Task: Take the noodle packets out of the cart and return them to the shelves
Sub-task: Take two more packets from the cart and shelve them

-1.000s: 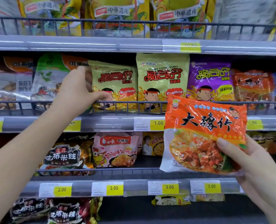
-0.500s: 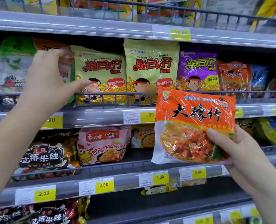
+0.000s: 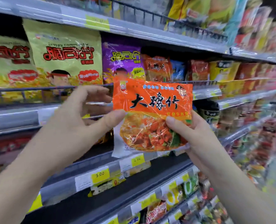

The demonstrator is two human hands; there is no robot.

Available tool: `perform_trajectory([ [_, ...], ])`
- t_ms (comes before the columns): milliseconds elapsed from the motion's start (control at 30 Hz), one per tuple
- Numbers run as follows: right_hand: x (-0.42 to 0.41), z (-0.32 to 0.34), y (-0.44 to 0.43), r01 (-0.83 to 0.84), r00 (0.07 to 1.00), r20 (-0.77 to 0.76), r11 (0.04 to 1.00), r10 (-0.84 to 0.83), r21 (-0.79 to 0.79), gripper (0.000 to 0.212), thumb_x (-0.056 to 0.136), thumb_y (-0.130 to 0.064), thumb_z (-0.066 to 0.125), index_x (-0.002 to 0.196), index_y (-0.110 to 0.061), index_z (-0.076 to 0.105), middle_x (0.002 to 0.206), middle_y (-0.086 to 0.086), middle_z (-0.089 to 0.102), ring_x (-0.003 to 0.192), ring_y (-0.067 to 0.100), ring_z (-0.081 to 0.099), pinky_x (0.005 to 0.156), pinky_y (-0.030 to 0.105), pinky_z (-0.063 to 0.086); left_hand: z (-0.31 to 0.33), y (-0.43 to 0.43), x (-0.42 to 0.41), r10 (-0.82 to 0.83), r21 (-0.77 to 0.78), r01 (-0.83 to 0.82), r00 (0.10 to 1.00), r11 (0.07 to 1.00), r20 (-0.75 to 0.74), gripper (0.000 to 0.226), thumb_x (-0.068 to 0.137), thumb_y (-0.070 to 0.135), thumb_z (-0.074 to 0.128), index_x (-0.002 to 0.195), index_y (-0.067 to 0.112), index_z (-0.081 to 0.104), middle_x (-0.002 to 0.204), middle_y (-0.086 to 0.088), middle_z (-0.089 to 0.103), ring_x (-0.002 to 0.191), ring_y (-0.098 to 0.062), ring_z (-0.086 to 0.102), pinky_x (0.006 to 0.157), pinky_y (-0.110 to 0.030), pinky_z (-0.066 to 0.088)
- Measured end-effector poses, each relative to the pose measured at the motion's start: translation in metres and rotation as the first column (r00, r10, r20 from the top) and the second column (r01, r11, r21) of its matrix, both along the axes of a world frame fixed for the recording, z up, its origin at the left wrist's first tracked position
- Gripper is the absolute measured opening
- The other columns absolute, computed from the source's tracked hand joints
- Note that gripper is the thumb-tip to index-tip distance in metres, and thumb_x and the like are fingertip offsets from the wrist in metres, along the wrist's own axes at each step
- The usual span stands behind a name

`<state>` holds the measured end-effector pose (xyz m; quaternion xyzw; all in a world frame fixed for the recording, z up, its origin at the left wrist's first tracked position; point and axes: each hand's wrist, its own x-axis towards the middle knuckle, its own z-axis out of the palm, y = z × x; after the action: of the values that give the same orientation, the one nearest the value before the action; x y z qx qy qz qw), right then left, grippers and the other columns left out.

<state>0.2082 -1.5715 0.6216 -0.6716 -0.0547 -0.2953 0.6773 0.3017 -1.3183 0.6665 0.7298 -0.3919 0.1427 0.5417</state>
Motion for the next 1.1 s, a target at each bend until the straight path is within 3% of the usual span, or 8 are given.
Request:
perform_trajectory([
  [133, -0.022, 0.003, -0.038, 0.002, 1.000, 0.030, 1.000, -0.002, 0.025, 0.056, 0.078, -0.029, 0.077, 0.131, -0.020, 0.061, 0.121, 0.003, 0.077, 0.113, 0.025, 0.073, 0.095, 0.044, 0.060, -0.006, -0.068, -0.030, -0.142, 0.062, 0.151, 0.981, 0.987, -0.132, 0.056, 0.072, 0.069, 0.076, 0.118, 0.042, 0.060, 0.110, 0.028, 0.074, 0.101, 0.005, 0.071, 0.091, -0.026, 0.052],
  [233, -0.037, 0.004, -0.079, 0.010, 1.000, 0.023, 1.000, -0.010, 0.003, 0.054, 0.080, -0.031, 0.079, 0.130, -0.021, 0.062, 0.121, 0.002, 0.077, 0.112, 0.026, 0.073, 0.101, 0.064, 0.052, -0.008, -0.114, -0.045, -0.162, 0.057, 0.173, 0.974, 0.983, -0.159, 0.047, 0.077, 0.061, 0.079, 0.118, 0.044, 0.065, 0.109, 0.022, 0.076, 0.102, -0.001, 0.073, 0.093, -0.033, 0.053],
  [400, -0.050, 0.010, -0.154, 0.009, 1.000, 0.009, 0.998, -0.008, -0.061, 0.052, 0.079, -0.034, 0.080, 0.128, -0.026, 0.064, 0.120, -0.005, 0.077, 0.112, 0.017, 0.073, 0.103, 0.048, 0.054, -0.010, -0.187, -0.068, -0.111, 0.042, 0.120, 0.977, 0.992, -0.185, 0.048, 0.074, 0.051, 0.074, 0.119, 0.038, 0.065, 0.075, 0.020, 0.075, 0.094, -0.002, 0.074, 0.088, -0.029, 0.050],
  [533, -0.053, 0.015, -0.203, -0.002, 1.000, -0.030, 0.992, -0.002, -0.126, 0.057, 0.074, -0.046, 0.084, 0.125, -0.031, 0.065, 0.119, -0.007, 0.077, 0.112, 0.016, 0.073, 0.102, 0.048, 0.054, -0.010, -0.233, -0.071, -0.079, -0.006, 0.080, 0.967, 0.997, -0.240, 0.048, 0.076, 0.041, 0.076, 0.122, 0.031, 0.066, 0.103, 0.016, 0.079, 0.099, -0.006, 0.075, 0.096, -0.035, 0.053],
  [600, -0.053, 0.015, -0.224, -0.003, 0.999, -0.037, 0.992, -0.002, -0.127, 0.053, 0.075, -0.047, 0.085, 0.122, -0.030, 0.067, 0.117, -0.002, 0.077, 0.111, 0.020, 0.073, 0.099, 0.049, 0.056, -0.009, -0.251, -0.071, -0.044, 0.004, 0.046, 0.969, 0.999, -0.241, 0.043, 0.078, 0.042, 0.075, 0.118, 0.030, 0.067, 0.103, 0.014, 0.079, 0.096, -0.006, 0.075, 0.095, -0.036, 0.053],
  [767, -0.047, 0.024, -0.265, -0.010, 1.000, -0.011, 0.992, 0.008, -0.125, 0.032, 0.090, -0.026, 0.074, 0.121, -0.021, 0.065, 0.107, 0.000, 0.080, 0.105, 0.015, 0.076, 0.079, 0.019, 0.059, 0.001, -0.279, -0.062, 0.012, 0.015, -0.009, 0.976, 1.000, -0.216, 0.038, 0.082, 0.043, 0.074, 0.118, 0.033, 0.065, 0.095, 0.017, 0.079, 0.093, -0.003, 0.074, 0.090, -0.029, 0.051],
  [933, -0.010, 0.035, -0.282, 0.020, 1.000, -0.019, 0.983, -0.024, -0.182, 0.035, 0.090, -0.035, 0.075, 0.122, -0.025, 0.064, 0.106, -0.006, 0.080, 0.101, 0.014, 0.076, 0.089, 0.035, 0.054, 0.015, -0.286, -0.037, 0.037, -0.005, -0.039, 0.978, 0.999, -0.204, 0.044, 0.080, 0.040, 0.075, 0.121, 0.029, 0.064, 0.109, 0.015, 0.078, 0.102, -0.005, 0.074, 0.098, -0.034, 0.052],
  [1100, 0.047, 0.064, -0.280, 0.019, 1.000, -0.001, 0.967, -0.020, -0.253, 0.040, 0.085, -0.045, 0.079, 0.119, -0.029, 0.066, 0.107, -0.008, 0.079, 0.105, 0.013, 0.074, 0.090, 0.037, 0.052, 0.036, -0.277, 0.005, 0.176, 0.031, -0.174, 0.978, 0.984, -0.110, 0.042, 0.080, 0.055, 0.081, 0.115, 0.035, 0.069, 0.109, 0.019, 0.077, 0.103, -0.003, 0.072, 0.104, -0.042, 0.050],
])
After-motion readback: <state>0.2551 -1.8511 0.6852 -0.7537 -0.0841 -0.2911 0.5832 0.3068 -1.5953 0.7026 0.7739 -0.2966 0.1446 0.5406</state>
